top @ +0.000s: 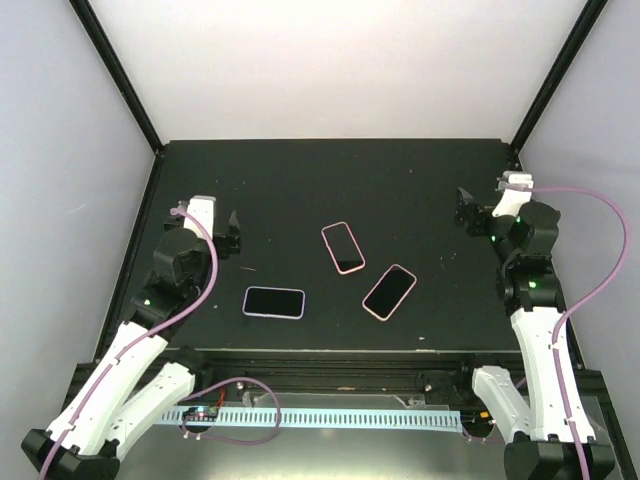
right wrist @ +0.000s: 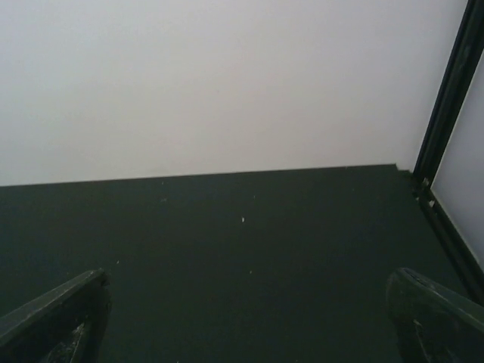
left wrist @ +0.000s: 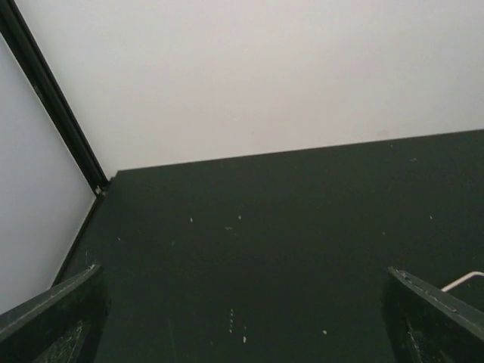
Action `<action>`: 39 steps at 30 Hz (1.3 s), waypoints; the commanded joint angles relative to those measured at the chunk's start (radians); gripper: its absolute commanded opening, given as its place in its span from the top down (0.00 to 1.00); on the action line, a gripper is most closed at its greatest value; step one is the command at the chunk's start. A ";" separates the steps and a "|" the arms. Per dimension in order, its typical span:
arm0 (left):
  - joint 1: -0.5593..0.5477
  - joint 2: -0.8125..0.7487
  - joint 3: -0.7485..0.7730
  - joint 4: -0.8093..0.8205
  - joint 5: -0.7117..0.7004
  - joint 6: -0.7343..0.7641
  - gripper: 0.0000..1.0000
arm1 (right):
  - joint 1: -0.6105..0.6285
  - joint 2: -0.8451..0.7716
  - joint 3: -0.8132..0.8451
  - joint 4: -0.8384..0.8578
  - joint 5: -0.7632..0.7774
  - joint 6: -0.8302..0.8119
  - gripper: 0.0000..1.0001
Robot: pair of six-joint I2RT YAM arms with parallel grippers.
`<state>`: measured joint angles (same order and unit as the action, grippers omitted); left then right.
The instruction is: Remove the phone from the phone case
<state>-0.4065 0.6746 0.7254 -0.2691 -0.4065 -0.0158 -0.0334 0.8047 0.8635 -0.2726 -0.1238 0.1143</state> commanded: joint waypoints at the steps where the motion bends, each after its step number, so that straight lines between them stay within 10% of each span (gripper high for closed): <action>1: 0.018 -0.013 -0.006 -0.082 0.091 -0.059 0.01 | 0.011 -0.006 -0.042 0.011 -0.039 0.005 0.00; 17: -0.195 0.110 0.057 -0.198 0.367 -0.124 0.04 | 0.022 -0.041 -0.032 -0.285 -0.301 -0.352 0.13; 25: -0.512 0.442 0.168 -0.182 0.425 -0.246 0.01 | 0.025 -0.142 -0.160 -0.278 -0.274 -0.408 0.10; 39: -0.592 0.938 0.324 -0.086 0.566 -0.297 0.01 | 0.035 -0.068 -0.144 -0.325 -0.308 -0.449 0.07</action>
<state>-0.9947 1.5249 0.9504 -0.4061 0.0967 -0.2932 -0.0055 0.7464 0.6914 -0.5789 -0.4072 -0.3103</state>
